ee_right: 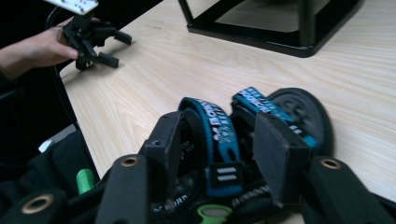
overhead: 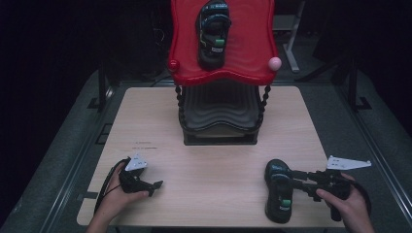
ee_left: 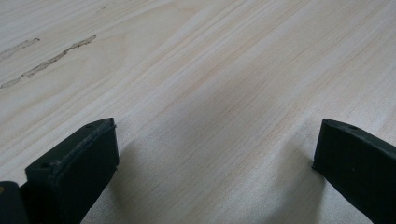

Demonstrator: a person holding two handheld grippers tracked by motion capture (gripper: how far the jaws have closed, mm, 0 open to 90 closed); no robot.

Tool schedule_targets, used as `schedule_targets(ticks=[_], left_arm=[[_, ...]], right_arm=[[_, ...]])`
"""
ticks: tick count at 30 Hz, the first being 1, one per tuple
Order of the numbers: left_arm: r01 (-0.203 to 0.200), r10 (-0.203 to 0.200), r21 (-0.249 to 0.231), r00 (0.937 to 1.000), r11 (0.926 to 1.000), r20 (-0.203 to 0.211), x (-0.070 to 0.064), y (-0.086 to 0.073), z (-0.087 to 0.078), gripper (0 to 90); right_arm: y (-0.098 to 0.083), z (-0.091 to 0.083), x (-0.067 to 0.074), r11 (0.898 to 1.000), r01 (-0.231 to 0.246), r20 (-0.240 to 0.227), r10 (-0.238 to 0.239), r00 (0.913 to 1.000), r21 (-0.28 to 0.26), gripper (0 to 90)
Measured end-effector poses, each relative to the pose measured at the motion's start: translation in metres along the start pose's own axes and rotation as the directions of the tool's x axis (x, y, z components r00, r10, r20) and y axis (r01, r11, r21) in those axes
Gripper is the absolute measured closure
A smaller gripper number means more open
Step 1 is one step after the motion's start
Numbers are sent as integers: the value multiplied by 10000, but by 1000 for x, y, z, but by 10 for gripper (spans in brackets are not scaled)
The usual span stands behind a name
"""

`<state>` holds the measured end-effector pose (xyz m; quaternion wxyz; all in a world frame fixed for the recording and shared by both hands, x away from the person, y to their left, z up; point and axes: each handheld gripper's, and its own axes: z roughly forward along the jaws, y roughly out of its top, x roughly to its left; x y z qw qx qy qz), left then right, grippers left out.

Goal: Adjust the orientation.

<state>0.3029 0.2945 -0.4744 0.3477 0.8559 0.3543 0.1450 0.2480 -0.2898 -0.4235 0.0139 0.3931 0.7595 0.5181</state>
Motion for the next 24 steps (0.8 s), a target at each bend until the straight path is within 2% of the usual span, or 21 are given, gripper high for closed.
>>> schedule_targets(ticks=[8,13,16,24], left_arm=[[4,-4,-5,10000,10000,0,0,0,0,0],[3,-3,2,10000,10000,2,0,0,0,0],[-1,1,-2,10000,10000,1,0,0,0,0],[-9,9,1,10000,10000,14,0,0,0,0]], right_arm=[[-2,19,3,9975,438,-123,-432,9990,560,519],[-4,24,1,9953,540,-22,-540,9985,803,574],[-4,23,1,9953,624,104,-633,9979,739,634],[-4,22,0,9964,656,94,-662,9978,546,663]])
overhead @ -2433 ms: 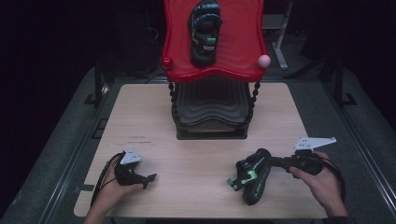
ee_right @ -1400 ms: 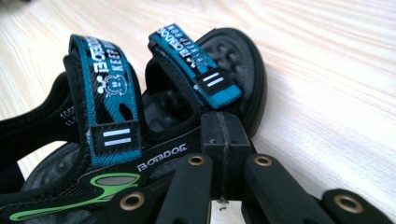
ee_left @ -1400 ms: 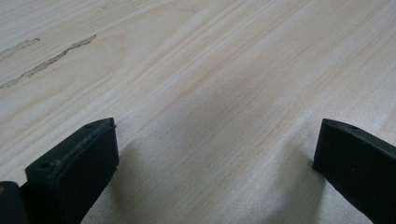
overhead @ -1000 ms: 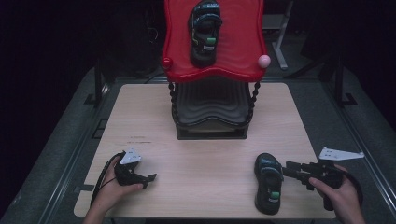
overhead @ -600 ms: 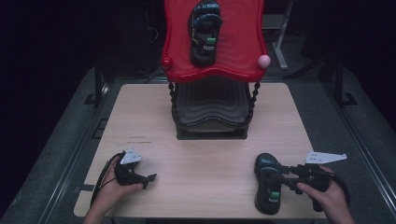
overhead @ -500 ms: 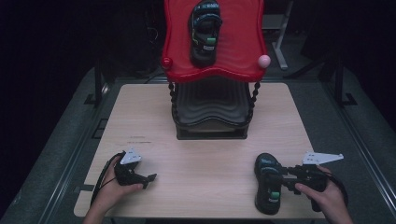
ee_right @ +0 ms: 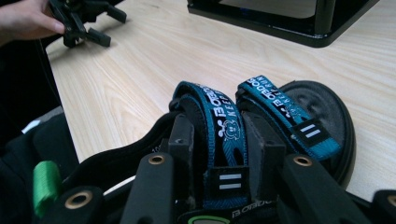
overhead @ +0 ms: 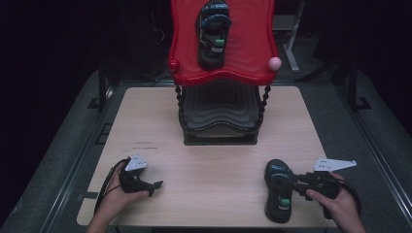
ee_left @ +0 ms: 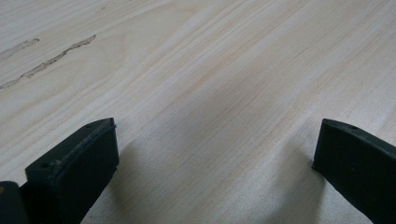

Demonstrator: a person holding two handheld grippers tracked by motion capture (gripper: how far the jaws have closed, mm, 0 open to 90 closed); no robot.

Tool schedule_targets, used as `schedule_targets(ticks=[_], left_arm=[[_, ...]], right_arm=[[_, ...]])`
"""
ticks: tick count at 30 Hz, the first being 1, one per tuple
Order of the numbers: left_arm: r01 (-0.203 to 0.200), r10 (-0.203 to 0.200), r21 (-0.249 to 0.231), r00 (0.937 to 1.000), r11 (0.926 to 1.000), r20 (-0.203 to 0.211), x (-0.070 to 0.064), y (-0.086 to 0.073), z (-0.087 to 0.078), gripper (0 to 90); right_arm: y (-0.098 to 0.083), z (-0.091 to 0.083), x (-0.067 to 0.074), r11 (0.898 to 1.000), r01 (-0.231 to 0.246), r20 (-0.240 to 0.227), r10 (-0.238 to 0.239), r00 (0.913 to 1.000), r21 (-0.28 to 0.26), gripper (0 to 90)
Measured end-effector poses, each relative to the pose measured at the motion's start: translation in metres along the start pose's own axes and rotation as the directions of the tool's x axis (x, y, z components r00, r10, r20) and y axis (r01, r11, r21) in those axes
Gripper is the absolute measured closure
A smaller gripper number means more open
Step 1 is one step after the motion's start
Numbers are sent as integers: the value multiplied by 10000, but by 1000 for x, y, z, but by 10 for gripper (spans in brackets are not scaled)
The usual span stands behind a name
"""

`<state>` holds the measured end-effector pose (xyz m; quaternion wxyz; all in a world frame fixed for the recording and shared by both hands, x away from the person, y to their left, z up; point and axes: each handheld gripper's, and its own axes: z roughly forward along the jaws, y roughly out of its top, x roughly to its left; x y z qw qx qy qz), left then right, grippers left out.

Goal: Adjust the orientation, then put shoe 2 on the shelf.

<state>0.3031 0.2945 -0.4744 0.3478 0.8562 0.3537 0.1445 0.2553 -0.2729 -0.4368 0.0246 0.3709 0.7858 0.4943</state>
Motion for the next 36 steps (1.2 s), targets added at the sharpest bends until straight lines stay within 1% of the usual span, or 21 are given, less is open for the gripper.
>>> schedule_targets(ticks=[3,5,11,21,23,30,34,36], left_arm=[[1,-1,0,10000,10000,1,0,0,0,0],[6,-6,-8,10000,10000,1,0,0,0,0],[-2,2,0,10000,10000,2,0,0,0,0],[-3,3,-1,10000,10000,2,0,0,0,0],[-2,2,-1,10000,10000,2,0,0,0,0],[-1,1,2,10000,10000,1,0,0,0,0],[-5,5,20,10000,10000,5,0,0,0,0],[-2,2,21,10000,10000,5,0,0,0,0]], right_arm=[[0,-1,-2,10000,-44,-91,44,9999,-66,667],[0,-1,-2,10000,7,-146,-8,9999,-87,668],[2,-4,-3,9999,91,-56,-92,9999,-119,668],[10,-13,-5,9980,176,15,-176,9998,-607,670],[10,-14,-5,9978,181,9,-181,9998,-633,670],[25,-23,-3,9918,317,-96,-331,9994,-1236,671],[35,-29,-3,9856,362,-157,-393,9991,-1655,671],[36,-30,-3,9847,363,-167,-397,9991,-1704,671]])
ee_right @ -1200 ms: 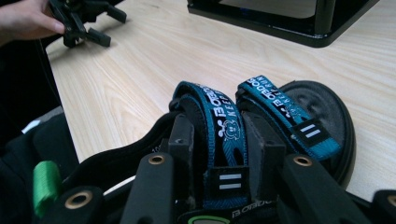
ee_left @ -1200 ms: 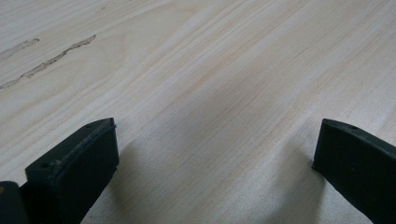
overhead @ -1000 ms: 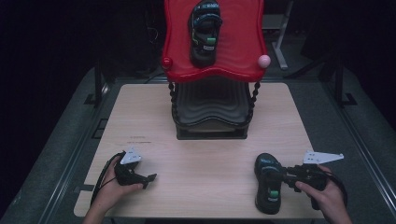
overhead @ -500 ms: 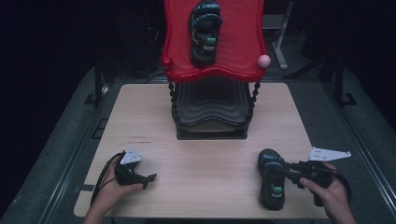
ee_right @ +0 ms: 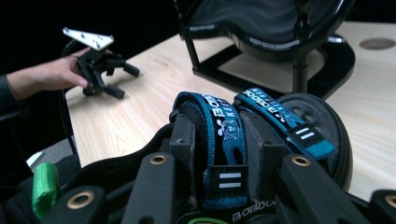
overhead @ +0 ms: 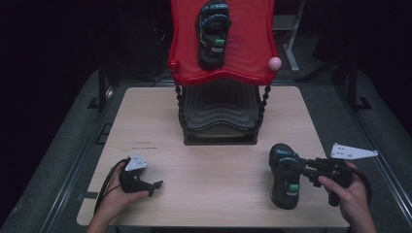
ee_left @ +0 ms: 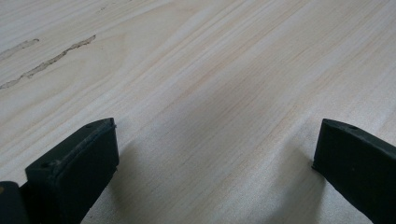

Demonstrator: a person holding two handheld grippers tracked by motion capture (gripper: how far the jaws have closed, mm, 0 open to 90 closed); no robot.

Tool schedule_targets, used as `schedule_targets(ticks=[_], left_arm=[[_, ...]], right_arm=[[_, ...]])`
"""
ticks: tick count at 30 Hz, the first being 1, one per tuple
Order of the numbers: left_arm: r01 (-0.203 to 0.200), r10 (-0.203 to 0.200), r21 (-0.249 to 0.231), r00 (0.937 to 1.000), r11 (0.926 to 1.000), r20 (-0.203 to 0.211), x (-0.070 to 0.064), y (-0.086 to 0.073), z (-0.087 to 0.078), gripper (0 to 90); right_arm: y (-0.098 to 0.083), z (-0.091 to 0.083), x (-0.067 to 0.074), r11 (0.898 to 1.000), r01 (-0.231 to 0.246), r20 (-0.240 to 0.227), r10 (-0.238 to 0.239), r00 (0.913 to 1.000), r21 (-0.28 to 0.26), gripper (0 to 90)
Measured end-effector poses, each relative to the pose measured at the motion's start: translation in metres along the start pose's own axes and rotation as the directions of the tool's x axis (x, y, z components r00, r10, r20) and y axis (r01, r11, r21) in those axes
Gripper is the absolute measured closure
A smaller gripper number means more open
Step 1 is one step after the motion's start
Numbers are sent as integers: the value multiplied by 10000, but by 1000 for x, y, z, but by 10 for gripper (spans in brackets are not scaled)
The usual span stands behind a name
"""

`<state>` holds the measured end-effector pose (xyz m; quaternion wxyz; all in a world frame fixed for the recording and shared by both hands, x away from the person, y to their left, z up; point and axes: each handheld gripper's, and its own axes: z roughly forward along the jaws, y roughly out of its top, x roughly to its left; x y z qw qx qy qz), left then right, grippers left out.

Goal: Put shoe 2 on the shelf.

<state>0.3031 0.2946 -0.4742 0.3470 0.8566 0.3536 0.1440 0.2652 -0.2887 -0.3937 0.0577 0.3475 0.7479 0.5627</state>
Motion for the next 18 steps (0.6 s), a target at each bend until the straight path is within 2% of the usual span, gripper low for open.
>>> schedule_targets(ticks=[11,18], left_arm=[[-3,3,2,10000,10000,1,0,0,0,0],[-5,5,2,10000,10000,-2,0,0,0,0]], right_arm=[[30,-7,-1,9973,271,-57,-276,9996,-688,673],[53,-12,1,9917,616,12,-619,9981,-1132,674]])
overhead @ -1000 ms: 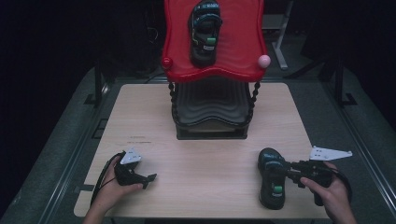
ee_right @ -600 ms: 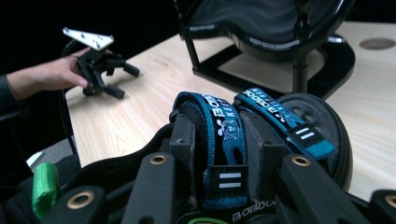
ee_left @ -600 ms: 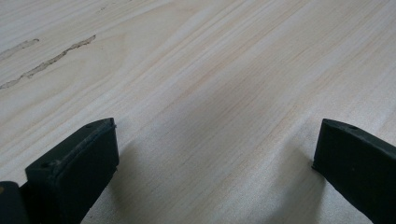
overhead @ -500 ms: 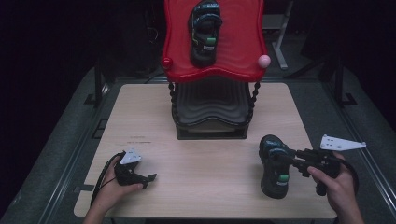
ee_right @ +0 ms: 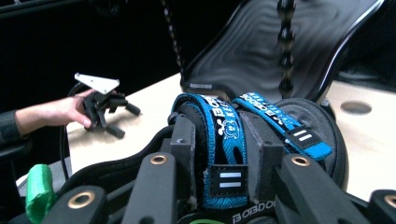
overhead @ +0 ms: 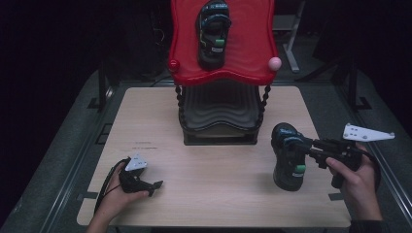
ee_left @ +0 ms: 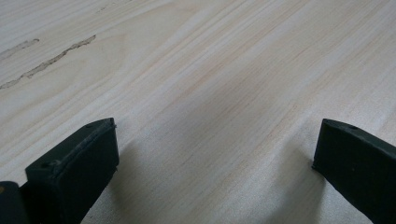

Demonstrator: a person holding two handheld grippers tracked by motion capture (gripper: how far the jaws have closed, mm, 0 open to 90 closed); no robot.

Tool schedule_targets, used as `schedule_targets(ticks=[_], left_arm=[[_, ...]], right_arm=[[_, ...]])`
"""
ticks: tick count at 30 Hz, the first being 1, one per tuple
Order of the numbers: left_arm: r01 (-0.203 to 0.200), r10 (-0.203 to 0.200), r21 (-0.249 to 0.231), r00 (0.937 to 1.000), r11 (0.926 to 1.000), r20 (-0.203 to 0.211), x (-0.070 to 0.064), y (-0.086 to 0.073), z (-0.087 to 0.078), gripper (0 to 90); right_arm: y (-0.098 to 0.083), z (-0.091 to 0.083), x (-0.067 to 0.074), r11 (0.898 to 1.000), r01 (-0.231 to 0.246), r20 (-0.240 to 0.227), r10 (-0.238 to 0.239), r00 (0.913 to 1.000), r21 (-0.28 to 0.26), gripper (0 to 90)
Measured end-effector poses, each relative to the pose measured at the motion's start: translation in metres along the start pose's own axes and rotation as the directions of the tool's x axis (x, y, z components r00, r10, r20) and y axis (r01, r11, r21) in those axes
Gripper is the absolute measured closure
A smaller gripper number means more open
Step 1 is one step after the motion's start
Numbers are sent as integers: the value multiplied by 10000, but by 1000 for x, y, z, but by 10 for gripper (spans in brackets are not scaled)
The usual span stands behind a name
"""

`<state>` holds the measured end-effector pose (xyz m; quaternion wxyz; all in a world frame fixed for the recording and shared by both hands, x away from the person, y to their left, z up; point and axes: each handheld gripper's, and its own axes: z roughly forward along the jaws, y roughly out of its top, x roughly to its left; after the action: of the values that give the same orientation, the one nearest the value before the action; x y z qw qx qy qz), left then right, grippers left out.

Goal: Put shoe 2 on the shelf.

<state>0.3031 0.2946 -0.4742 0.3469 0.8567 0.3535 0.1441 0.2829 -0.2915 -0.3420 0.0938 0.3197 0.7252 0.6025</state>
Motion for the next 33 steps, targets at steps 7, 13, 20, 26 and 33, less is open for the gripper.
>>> schedule_targets(ticks=[7,13,20,26,33], left_arm=[[6,-6,-4,10000,10000,3,0,0,0,0],[19,-19,-17,10000,10000,-3,0,0,0,0],[18,-18,-13,10000,10000,0,0,0,0,0],[-14,14,46,10000,10000,19,0,0,0,0],[-21,21,34,10000,10000,7,0,0,0,0]], right_arm=[[27,-5,0,9988,264,103,-260,9996,-406,675],[53,-13,2,9962,513,214,-499,9985,-697,675],[91,-23,6,9912,839,484,-793,9957,-1020,676],[123,-32,8,9827,1124,649,-1038,9925,-1470,677],[159,-40,6,9711,1346,883,-1192,9889,-1970,678]])
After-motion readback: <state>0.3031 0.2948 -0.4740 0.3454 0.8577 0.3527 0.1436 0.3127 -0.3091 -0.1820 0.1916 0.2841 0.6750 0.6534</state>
